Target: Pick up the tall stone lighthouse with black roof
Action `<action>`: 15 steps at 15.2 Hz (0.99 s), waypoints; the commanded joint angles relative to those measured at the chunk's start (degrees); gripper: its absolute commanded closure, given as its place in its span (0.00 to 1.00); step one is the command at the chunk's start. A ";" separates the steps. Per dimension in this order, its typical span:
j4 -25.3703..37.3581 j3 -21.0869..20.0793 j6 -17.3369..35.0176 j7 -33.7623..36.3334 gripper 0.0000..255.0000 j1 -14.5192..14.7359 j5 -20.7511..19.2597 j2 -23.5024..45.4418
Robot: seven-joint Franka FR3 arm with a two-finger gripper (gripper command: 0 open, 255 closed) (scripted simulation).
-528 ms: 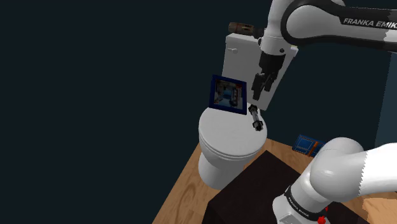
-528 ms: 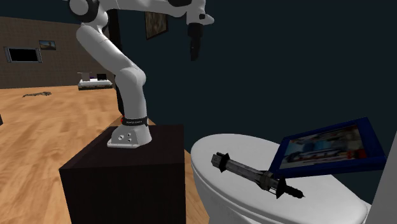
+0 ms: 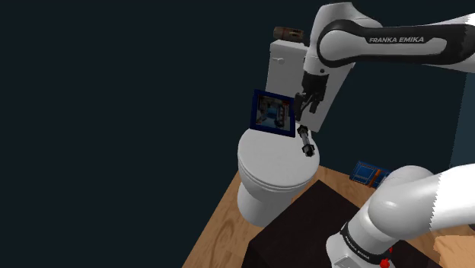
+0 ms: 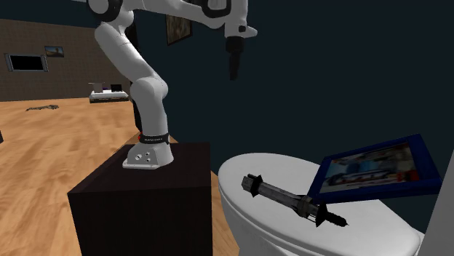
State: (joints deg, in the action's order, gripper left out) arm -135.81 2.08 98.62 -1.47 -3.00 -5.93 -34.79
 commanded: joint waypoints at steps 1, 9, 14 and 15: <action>-0.44 1.34 3.17 0.46 0.00 -1.25 -0.54 2.40; 0.89 6.52 14.99 2.22 0.00 -5.56 -1.32 14.66; 3.40 9.77 21.43 2.68 0.00 -7.87 -0.43 23.13; 4.04 10.41 22.62 2.69 0.00 -8.30 -0.08 24.87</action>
State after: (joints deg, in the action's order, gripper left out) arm -132.38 11.67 119.80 1.42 -10.73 -6.24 -11.79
